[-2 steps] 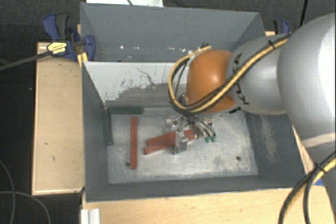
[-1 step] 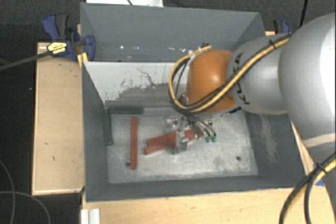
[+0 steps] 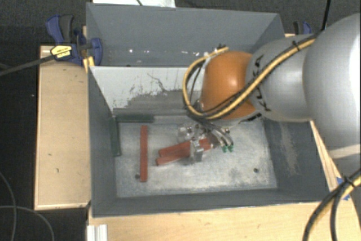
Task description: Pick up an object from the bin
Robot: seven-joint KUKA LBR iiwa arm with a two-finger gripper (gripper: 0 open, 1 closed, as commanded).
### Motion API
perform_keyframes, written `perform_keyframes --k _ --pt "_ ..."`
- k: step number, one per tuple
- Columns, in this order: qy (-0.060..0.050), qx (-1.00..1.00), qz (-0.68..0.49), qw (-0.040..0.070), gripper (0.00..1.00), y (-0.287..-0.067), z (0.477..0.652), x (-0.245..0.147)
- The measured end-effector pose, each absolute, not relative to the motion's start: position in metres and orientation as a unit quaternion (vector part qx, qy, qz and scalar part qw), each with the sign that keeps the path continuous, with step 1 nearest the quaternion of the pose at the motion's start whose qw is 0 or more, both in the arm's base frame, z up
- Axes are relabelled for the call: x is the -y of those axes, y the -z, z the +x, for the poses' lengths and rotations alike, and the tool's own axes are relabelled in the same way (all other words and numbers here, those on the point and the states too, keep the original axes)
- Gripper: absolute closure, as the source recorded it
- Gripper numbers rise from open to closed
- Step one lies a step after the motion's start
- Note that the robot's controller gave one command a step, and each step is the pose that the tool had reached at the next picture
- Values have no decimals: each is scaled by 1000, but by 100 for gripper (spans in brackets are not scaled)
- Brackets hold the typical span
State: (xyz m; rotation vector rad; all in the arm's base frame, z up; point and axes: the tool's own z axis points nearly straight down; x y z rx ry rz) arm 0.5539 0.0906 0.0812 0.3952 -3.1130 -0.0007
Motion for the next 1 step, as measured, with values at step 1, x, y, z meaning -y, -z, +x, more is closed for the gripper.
perform_keyframes --k 1 --pt "0 992 126 0 100 -94 555 -91"
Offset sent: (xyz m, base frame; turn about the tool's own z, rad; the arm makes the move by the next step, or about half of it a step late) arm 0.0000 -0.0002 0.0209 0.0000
